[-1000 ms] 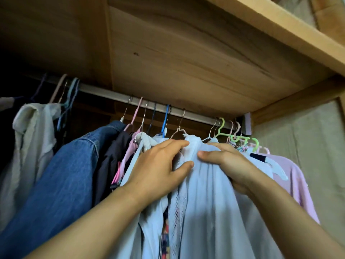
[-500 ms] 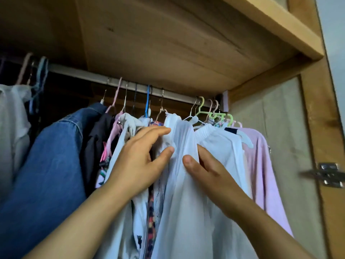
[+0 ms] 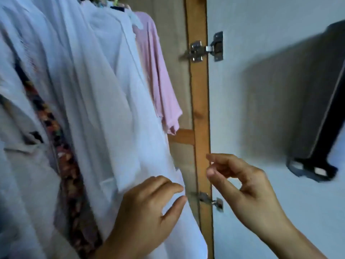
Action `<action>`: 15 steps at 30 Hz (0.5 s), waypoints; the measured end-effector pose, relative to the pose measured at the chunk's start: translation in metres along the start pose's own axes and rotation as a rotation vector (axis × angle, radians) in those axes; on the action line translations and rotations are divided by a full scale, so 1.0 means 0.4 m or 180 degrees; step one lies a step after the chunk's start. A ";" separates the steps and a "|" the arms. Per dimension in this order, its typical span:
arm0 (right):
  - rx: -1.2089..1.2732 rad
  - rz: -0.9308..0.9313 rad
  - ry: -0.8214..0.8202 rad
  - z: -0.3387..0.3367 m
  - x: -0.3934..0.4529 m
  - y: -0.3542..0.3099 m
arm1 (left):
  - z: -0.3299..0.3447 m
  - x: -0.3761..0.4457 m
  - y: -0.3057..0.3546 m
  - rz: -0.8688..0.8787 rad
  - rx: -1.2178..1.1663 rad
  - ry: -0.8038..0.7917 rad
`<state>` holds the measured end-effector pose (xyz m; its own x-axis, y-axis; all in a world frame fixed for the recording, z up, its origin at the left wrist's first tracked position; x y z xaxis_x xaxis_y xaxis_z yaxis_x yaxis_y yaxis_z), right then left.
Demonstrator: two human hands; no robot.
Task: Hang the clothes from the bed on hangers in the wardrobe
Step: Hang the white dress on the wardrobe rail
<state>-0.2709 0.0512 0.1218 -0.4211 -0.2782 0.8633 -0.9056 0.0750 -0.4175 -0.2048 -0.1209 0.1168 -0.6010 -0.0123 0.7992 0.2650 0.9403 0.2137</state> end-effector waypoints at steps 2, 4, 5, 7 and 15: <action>-0.0212 0.0235 -0.0082 -0.049 -0.080 0.005 | 0.089 -0.050 0.017 -0.0147 -0.0091 -0.0513; -0.0506 0.0498 -0.0124 -0.105 -0.171 0.009 | 0.177 -0.096 0.058 -0.0201 -0.0242 -0.1022; -0.0684 0.0659 -0.0133 -0.143 -0.226 0.011 | 0.223 -0.120 0.092 -0.0178 -0.0338 -0.1258; -0.1007 0.0962 -0.0148 -0.204 -0.318 0.019 | 0.292 -0.158 0.143 -0.0127 -0.0503 -0.1575; -0.2361 0.2324 0.0144 -0.549 -0.748 -0.113 | 0.519 -0.339 0.548 0.0451 -0.1386 -0.2723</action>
<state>-0.1153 0.3414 -0.0555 -0.8669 0.1065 0.4870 -0.2276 0.7846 -0.5767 -0.2220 0.1574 -0.0613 -0.8417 0.5049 0.1914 0.5297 0.7036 0.4736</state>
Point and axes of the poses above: each hand's wrist, its own x-axis towards the middle knuckle, its own z-axis out of the palm, y = z × x, the point moved 3 cm from there along x, towards the middle knuckle, and after that the axes turned 15 degrees about -z, right-handed, at the moved point
